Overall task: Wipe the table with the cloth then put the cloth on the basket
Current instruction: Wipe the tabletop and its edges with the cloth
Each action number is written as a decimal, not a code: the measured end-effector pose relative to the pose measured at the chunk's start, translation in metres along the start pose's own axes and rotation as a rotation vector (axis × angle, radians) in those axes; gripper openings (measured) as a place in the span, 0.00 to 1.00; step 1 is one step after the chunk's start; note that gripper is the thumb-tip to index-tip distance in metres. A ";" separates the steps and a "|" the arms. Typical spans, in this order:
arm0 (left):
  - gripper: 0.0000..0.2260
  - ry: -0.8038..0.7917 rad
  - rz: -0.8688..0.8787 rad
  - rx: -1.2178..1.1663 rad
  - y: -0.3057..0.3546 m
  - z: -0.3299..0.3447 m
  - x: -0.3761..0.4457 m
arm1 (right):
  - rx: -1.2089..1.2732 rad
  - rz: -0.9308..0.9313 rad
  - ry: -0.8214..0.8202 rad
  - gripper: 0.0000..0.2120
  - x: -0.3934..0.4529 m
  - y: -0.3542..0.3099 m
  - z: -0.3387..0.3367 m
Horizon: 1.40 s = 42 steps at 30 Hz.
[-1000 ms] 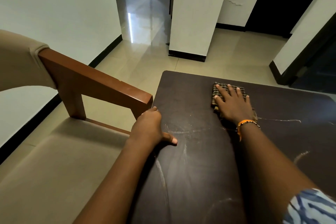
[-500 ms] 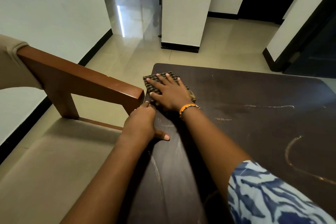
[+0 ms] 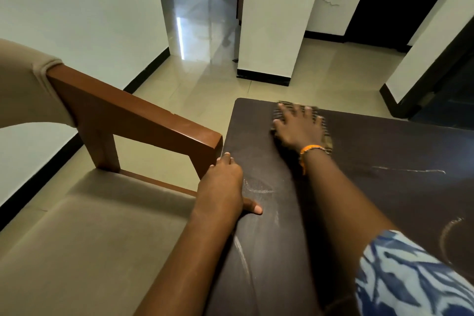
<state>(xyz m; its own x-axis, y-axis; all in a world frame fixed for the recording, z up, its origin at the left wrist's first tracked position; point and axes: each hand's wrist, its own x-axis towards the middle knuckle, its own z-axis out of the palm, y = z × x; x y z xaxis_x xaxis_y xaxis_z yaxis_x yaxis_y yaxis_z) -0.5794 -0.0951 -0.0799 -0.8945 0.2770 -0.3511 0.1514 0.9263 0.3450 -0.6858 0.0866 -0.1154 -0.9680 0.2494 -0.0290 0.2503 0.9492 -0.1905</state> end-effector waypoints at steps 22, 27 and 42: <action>0.46 -0.020 -0.002 0.001 0.003 -0.001 0.000 | -0.010 0.134 0.052 0.26 0.007 0.033 -0.004; 0.45 -0.033 -0.013 0.017 0.007 -0.004 0.001 | -0.001 -0.309 -0.061 0.25 -0.019 -0.057 0.014; 0.54 -0.056 0.095 0.135 0.076 0.018 0.002 | -0.035 0.059 -0.022 0.25 -0.049 0.159 -0.034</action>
<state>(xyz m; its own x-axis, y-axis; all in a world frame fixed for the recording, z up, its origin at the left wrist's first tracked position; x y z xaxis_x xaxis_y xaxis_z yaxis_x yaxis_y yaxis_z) -0.5623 -0.0192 -0.0698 -0.8491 0.3749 -0.3722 0.2922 0.9203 0.2602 -0.5982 0.2320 -0.1111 -0.9515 0.3016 -0.0612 0.3075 0.9391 -0.1536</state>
